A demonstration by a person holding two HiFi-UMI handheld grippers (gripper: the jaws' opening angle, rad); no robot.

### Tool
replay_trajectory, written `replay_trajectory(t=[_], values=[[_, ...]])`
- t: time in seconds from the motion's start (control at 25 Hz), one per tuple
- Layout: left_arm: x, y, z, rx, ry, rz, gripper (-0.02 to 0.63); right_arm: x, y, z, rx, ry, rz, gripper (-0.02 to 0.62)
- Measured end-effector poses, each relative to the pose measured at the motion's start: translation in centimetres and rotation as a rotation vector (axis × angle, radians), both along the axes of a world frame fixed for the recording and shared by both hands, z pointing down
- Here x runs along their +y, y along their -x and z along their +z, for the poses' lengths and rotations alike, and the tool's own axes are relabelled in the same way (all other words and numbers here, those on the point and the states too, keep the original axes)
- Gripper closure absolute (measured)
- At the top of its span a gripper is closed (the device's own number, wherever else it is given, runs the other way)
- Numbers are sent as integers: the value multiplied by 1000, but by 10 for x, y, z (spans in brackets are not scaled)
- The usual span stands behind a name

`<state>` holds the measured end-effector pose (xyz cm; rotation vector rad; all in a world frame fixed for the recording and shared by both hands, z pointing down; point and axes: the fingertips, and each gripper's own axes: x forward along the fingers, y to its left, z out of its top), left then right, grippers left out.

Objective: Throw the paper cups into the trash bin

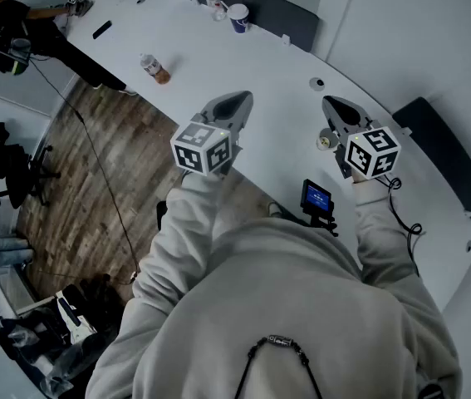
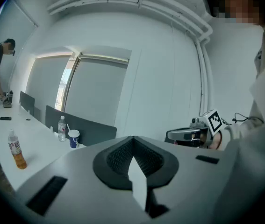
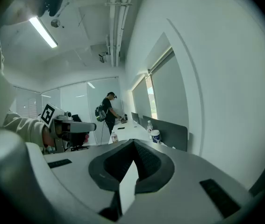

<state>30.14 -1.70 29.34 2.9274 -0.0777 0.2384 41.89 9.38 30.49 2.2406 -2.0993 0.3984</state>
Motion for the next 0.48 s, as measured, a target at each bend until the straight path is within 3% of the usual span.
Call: replay_trajectory(t=[0.48], values=[[4, 6, 15, -39, -14, 21, 603, 18, -17, 8, -29, -5, 58, 577]])
